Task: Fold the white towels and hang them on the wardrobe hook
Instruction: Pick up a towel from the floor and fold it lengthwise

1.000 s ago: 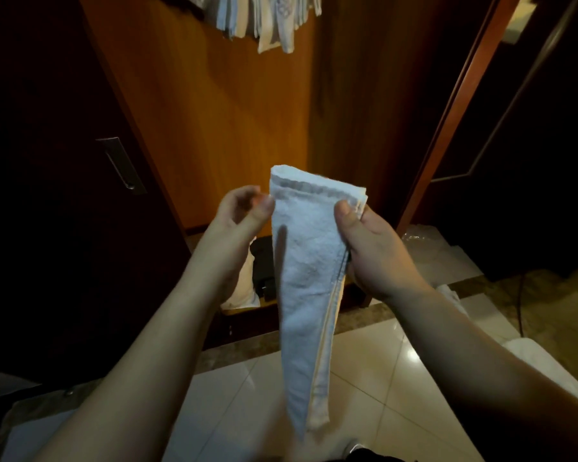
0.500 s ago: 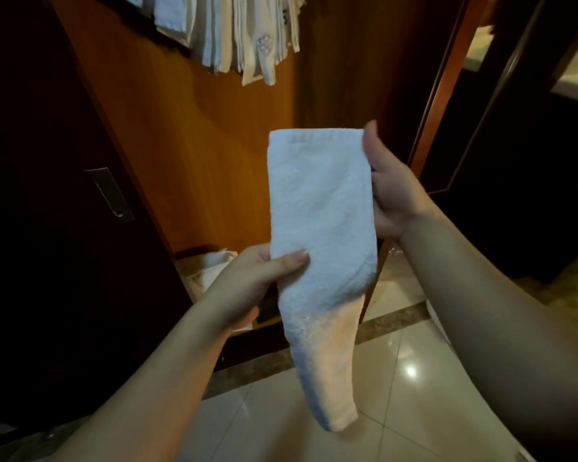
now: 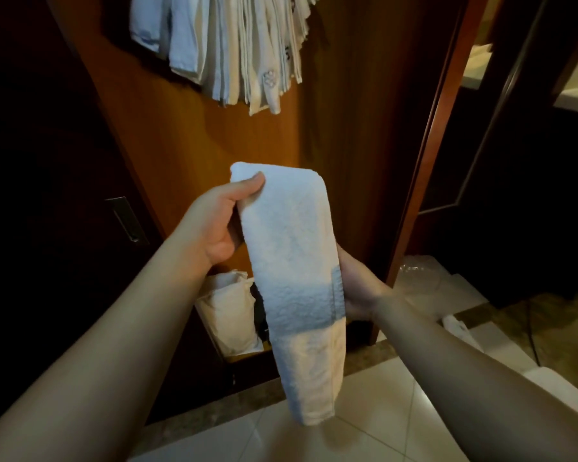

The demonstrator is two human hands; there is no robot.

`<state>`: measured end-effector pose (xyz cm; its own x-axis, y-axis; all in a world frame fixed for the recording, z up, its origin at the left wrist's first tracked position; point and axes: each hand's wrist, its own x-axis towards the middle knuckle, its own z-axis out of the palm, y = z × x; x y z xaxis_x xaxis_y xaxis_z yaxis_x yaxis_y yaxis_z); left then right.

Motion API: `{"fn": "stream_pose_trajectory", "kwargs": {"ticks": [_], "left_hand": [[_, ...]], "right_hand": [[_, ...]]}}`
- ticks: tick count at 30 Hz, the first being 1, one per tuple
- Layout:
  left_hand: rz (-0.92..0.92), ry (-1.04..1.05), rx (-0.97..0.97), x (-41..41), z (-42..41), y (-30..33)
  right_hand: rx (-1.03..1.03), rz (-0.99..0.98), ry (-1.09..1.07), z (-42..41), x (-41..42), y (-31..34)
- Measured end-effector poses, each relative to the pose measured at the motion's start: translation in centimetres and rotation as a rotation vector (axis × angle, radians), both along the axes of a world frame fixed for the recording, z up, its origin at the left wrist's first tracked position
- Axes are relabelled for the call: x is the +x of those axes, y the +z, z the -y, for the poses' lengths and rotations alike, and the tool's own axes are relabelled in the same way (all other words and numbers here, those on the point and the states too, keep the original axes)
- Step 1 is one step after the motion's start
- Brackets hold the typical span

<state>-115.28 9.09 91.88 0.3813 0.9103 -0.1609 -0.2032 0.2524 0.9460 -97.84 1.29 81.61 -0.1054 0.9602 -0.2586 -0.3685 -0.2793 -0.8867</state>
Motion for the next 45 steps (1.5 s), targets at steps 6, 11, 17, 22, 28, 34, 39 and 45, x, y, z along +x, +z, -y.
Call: {"fn": "stream_pose_trajectory", "kwargs": {"ticks": [6, 11, 17, 22, 28, 34, 39, 45], "left_hand": [[0.014, 0.128, -0.016, 0.5, -1.1, 0.9], [-0.005, 0.199, -0.030, 1.4, -1.6, 1.7], [-0.087, 0.246, -0.005, 2.9, -2.7, 3.2], [-0.081, 0.212, -0.011, 4.0, -3.2, 4.9], [0.188, -0.289, -0.196, 2.2, -2.9, -0.1], [0.010, -0.336, -0.125, 2.6, -0.9, -5.9], [-0.090, -0.267, 0.028, 2.8, -0.7, -5.4], [-0.187, -0.220, 0.212, 3.6, 0.8, -3.7]], "right_hand": [[0.106, 0.162, -0.094, -0.3, 0.6, -0.5], [0.217, 0.330, 0.079, 0.2, 1.5, 0.5], [0.127, 0.533, 0.200, -0.4, 2.3, 2.8], [0.109, 0.175, 0.101, -0.6, 2.2, 2.4], [0.190, -0.172, -0.073, -1.2, 3.5, 5.9], [0.184, -0.081, -0.168, -2.1, 5.6, 6.8], [0.227, -0.180, -0.161, -1.4, 5.6, 6.2], [0.134, -0.126, -0.074, -0.5, 4.5, 4.5]]}}
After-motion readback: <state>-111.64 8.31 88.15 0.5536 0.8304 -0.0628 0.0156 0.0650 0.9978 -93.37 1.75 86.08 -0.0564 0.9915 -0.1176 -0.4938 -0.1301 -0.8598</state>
